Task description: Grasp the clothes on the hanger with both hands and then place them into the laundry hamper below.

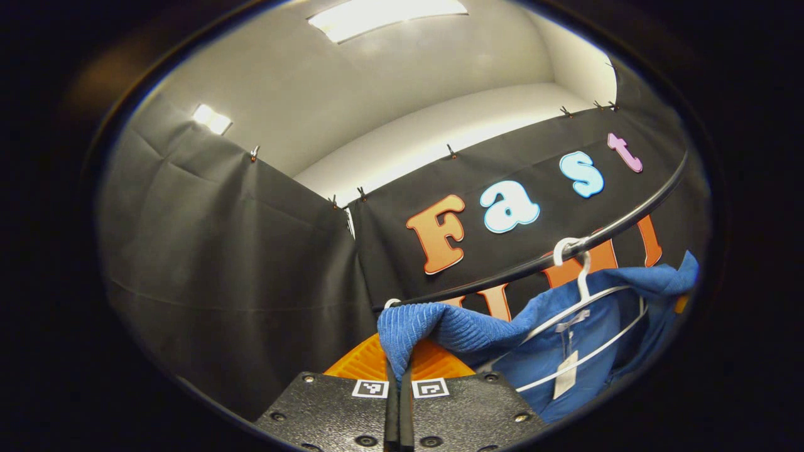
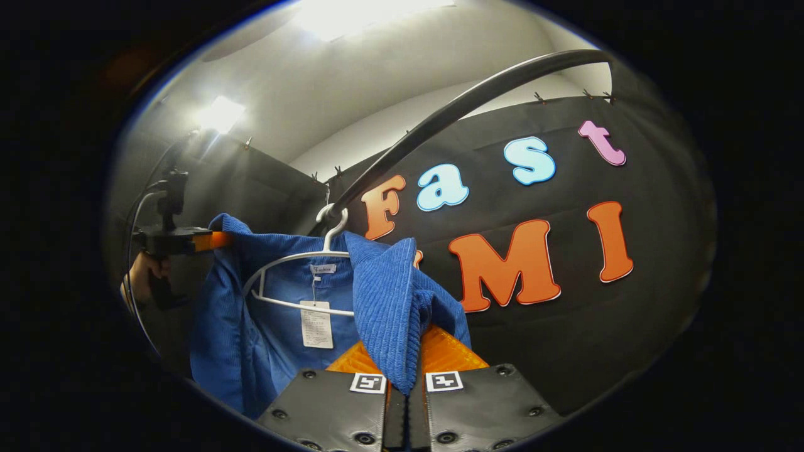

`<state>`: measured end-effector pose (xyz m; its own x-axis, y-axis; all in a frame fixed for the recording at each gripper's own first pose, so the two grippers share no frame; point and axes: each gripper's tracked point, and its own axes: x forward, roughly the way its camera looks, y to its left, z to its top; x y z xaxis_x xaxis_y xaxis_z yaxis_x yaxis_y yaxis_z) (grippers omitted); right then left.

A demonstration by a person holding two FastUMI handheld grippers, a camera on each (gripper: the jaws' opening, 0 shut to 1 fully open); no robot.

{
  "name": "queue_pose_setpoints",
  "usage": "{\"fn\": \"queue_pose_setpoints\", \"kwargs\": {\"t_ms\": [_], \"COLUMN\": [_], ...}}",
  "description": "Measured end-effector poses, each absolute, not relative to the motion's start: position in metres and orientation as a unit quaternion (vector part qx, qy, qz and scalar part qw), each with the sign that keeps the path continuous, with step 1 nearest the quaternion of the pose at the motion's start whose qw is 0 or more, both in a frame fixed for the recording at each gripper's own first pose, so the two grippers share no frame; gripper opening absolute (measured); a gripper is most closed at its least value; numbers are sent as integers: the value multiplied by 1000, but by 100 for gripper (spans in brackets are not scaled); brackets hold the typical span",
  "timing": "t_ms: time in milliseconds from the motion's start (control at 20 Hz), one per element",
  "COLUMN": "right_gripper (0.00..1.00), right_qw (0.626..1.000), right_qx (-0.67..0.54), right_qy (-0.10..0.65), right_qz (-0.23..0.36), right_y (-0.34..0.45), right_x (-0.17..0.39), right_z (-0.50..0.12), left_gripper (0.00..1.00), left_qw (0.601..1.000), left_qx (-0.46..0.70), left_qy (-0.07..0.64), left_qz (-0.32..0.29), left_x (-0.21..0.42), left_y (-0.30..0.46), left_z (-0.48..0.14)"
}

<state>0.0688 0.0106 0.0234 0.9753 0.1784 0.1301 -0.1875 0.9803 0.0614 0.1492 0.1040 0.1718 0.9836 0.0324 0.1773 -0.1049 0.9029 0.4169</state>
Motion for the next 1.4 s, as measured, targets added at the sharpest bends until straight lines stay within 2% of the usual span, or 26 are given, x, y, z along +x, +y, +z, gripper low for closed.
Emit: {"fn": "queue_pose_setpoints", "kwargs": {"t_ms": [250,700,850,1200,1250,1300,1350,1400], "right_gripper": [9,10,10,10,14,10,14,14], "right_qw": [994,996,996,995,995,995,995,995], "right_qx": [33,22,25,22,22,24,28,30], "right_qy": [-64,-57,-64,-93,-96,-98,-95,-94], "right_qz": [81,72,59,0,-11,-18,-21,-26], "right_y": [0,-1,-8,-49,-59,-67,-72,-77], "right_x": [71,78,84,98,101,104,106,107], "right_z": [26,22,25,52,54,56,55,55], "left_gripper": [1,1,0,0,0,1,1,0], "left_qw": [983,990,993,993,993,994,994,994], "left_qx": [180,97,67,94,94,91,85,78], "left_qy": [4,93,95,71,68,68,69,71], "left_qz": [37,33,26,15,11,6,1,-2], "left_x": [183,194,192,149,146,143,141,138], "left_y": [156,164,157,129,122,116,112,107], "left_z": [108,-26,-44,-46,-45,-47,-50,-52]}}
